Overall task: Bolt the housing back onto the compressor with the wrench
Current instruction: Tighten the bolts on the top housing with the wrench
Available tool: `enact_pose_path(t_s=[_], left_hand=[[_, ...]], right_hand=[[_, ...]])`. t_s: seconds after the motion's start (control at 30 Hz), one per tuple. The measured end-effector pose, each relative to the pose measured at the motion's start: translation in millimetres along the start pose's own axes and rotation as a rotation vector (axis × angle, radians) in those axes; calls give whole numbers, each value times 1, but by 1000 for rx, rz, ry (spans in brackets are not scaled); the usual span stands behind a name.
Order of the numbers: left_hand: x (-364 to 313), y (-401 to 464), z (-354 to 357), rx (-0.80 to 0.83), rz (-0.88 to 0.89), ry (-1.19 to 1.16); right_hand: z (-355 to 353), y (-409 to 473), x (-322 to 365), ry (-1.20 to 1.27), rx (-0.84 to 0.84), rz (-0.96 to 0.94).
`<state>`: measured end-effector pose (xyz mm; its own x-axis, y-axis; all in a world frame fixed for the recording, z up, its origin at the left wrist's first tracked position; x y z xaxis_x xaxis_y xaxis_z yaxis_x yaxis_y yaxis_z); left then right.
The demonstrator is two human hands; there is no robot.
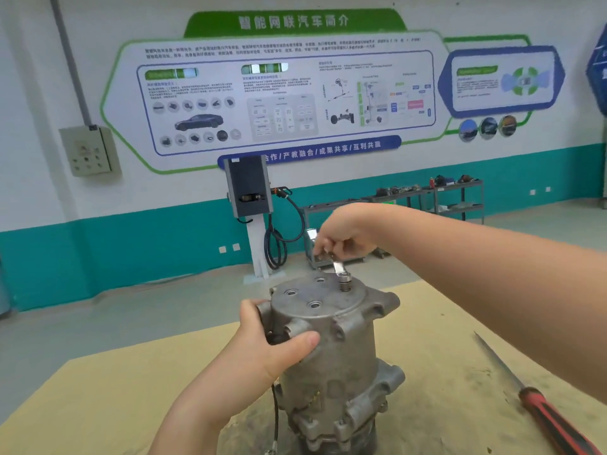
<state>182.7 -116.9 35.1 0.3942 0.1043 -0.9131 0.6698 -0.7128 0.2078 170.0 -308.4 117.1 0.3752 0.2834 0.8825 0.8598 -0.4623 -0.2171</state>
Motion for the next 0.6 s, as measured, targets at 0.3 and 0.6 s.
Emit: enact_pose_path(t_s=[0.3,0.6], left_hand=[[2,2,0,9,4,-25],[2,6,4,28,101,32]], right_hand=[[-26,-95,-95,1107,63,-475],[82,-150,27,-811,-223,-1100]])
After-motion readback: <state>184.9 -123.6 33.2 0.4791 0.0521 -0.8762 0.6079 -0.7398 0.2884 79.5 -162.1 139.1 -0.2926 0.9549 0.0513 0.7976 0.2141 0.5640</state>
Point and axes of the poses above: each hand's wrist, its own y-axis towards the middle knuckle, its own z-axis out of the palm, x = y × z, the point moved 7 cm from there along y, towards the middle knuckle, and after that the axes turned 1 degree about z, right-handed, at the moved point
